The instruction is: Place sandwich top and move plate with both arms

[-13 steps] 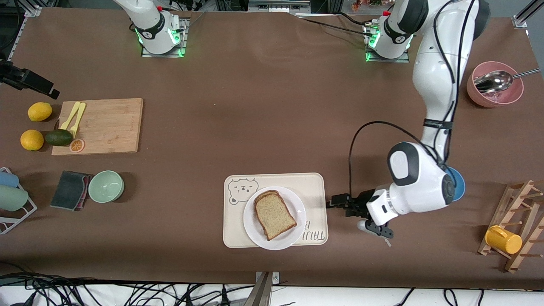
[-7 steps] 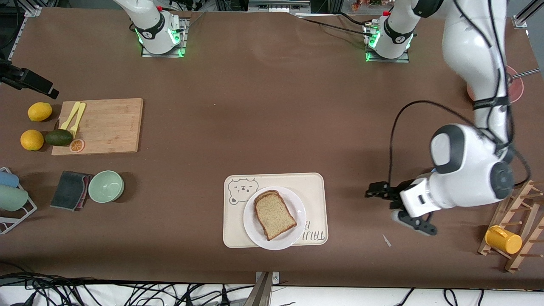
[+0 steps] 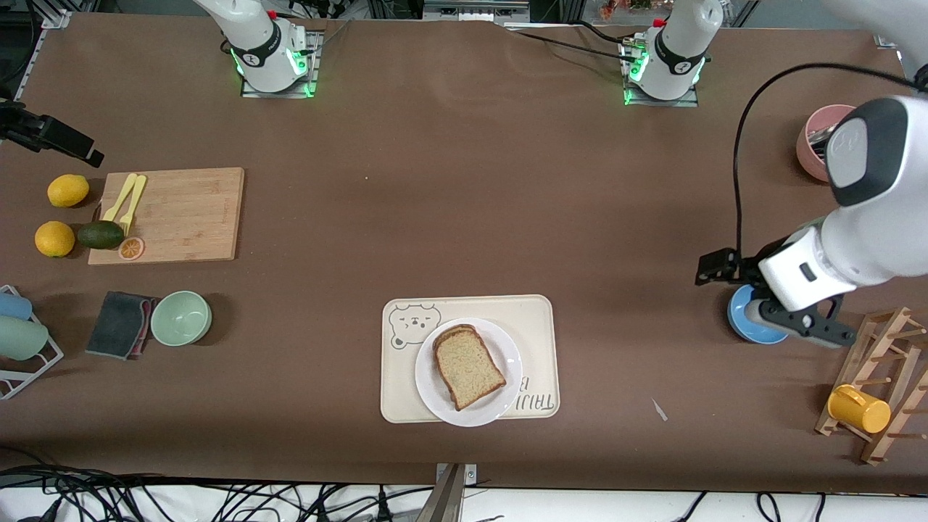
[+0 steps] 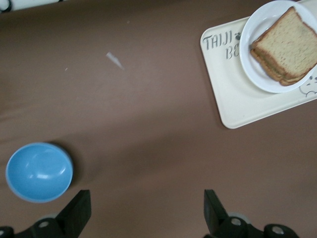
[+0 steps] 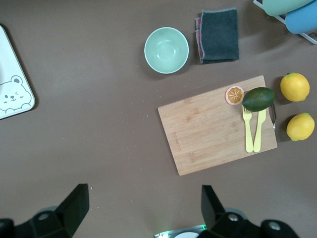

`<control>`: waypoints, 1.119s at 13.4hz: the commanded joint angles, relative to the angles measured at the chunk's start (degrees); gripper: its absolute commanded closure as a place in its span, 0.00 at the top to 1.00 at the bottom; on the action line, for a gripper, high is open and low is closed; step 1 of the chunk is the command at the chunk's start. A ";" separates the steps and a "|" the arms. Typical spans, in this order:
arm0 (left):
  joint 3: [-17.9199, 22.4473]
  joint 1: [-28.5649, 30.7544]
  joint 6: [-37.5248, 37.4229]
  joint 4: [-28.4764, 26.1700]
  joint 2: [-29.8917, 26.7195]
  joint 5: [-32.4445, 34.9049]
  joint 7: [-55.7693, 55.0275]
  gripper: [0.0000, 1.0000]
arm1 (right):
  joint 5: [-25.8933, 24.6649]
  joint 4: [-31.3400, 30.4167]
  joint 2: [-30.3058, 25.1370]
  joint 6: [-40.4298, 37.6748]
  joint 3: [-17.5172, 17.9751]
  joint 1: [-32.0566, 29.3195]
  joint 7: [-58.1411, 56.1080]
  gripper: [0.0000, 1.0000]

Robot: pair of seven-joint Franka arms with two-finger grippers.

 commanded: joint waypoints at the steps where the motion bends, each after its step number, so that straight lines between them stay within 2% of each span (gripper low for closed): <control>1: -0.21 0.22 0.88 -13.32 -11.41 4.04 -1.31 1.00 | 0.72 0.45 -0.71 -1.00 0.48 -0.33 -0.45 1.00; 2: -0.56 1.01 0.96 -16.92 -14.57 6.32 -1.31 1.00 | 0.54 0.45 -0.62 -1.00 0.66 -0.24 -0.62 1.00; 5: -7.75 9.60 1.05 -22.47 -21.78 9.16 -2.10 1.00 | -0.16 0.45 -0.62 -2.67 0.84 0.02 -0.54 1.00; 7: -7.95 11.64 1.66 -25.82 -25.49 8.89 -4.72 1.00 | -0.69 0.45 -0.62 -2.93 0.75 0.02 -1.50 1.00; 9: -7.95 11.65 1.75 -27.41 -26.73 8.80 -8.15 1.00 | -1.13 0.36 -0.71 -3.72 0.66 0.02 -6.40 1.00; 12: -7.95 9.81 2.19 -28.03 -28.66 9.16 -11.58 1.00 | -3.58 0.28 -0.62 -3.73 0.92 0.20 -7.21 1.00; 13: -8.91 9.37 2.11 -28.81 -29.19 10.29 -13.07 1.00 | -3.76 0.28 -0.62 -3.73 1.53 0.20 -8.26 1.00; 14: -11.96 9.80 2.19 -29.86 -30.06 12.82 -14.56 1.00 | -3.85 0.45 -0.36 -3.55 1.54 0.20 -8.62 1.00; 15: -12.69 10.06 2.19 -29.87 -30.07 13.63 -14.14 1.00 | -3.77 0.45 -0.19 -3.55 1.54 0.20 -8.71 1.00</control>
